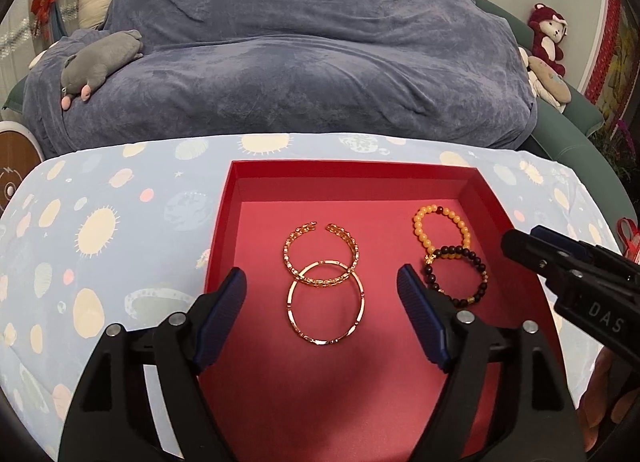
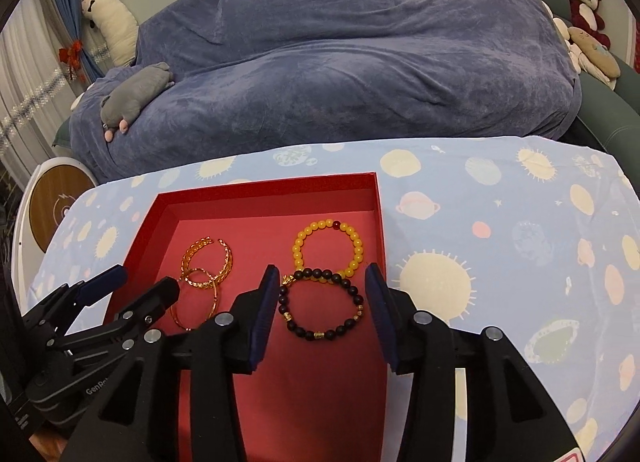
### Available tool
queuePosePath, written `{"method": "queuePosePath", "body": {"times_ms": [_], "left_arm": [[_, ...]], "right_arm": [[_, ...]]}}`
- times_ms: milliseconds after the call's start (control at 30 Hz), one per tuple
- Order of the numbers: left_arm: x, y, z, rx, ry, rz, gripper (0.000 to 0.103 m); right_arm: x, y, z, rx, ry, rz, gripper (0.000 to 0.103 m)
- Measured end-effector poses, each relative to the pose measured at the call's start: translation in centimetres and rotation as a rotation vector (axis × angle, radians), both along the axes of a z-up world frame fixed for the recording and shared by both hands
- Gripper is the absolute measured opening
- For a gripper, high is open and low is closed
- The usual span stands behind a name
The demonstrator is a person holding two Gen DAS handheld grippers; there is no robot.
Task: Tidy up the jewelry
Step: 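Open both grippers and withdraw from the red box, then grasp the dark purple bead bracelet with the right gripper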
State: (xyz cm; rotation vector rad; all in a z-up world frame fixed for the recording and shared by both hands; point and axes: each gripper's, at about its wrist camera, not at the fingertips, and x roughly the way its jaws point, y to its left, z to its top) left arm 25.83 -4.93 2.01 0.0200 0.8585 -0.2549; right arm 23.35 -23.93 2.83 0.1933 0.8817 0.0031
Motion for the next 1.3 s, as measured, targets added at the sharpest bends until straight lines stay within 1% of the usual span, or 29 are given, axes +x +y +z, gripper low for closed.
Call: {"method": "queuePosePath", "body": {"times_ms": [100,267,333,467,533,633,800,867,933,1000,1033,1100,1200,1300], "left_arm": [[-1.3,0.7,1.2,0.005,-0.025,0.013,0.075],[-4.2,2.4,3.3,-0.014,-0.050,0.043,0.075],[-5.8,2.9,4.0,-0.006,-0.065,0.050,0.075],[-9.1,4.2,4.3,0.000,-0.054,0.063,0.075],[-10.7,4.7,3.8,-0.010,-0.029,0.073,0.075],[-12.8,5.2,2.8,-0.012,0.003,0.094,0.075],[-15.8,4.9,0.1,0.011,0.058,0.095,0.075],[-16.7,4.5,-0.8,0.027,0.071,0.087,0.075],[-17.3,4.2,-1.4,0.022,0.086,0.084,0.075],[-17.6,4.1,-1.9,0.009,0.099,0.086,0.075],[-17.7,4.0,-2.1,0.002,0.105,0.084,0.075],[-17.7,3.9,-2.4,-0.004,0.111,0.086,0.074],[-17.6,3.5,-2.6,-0.016,0.115,0.084,0.070],[-17.3,3.1,-3.0,-0.025,0.129,0.081,0.066]], "right_arm": [[-1.7,-0.3,1.4,0.013,-0.028,-0.006,0.044],[-5.4,-0.6,3.4,0.031,-0.055,-0.011,0.044],[-7.2,-0.5,3.9,0.017,-0.061,-0.010,0.044],[-10.7,-0.4,4.1,0.029,-0.047,-0.026,0.044],[-12.2,-0.4,3.4,0.046,-0.021,-0.032,0.044],[-14.2,0.0,1.6,0.062,0.029,-0.043,0.044],[-16.5,1.2,-2.0,0.091,0.111,-0.050,0.044],[-16.8,1.5,-3.0,0.100,0.129,-0.053,0.041],[-16.8,1.7,-3.9,0.114,0.143,-0.064,0.039],[-16.6,1.8,-4.6,0.120,0.151,-0.069,0.033],[-16.5,1.9,-4.9,0.124,0.156,-0.071,0.032],[-16.1,1.9,-5.3,0.135,0.164,-0.074,0.026],[-15.8,2.0,-5.8,0.135,0.167,-0.074,0.023],[-15.7,2.0,-6.1,0.144,0.164,-0.075,0.022]]}}
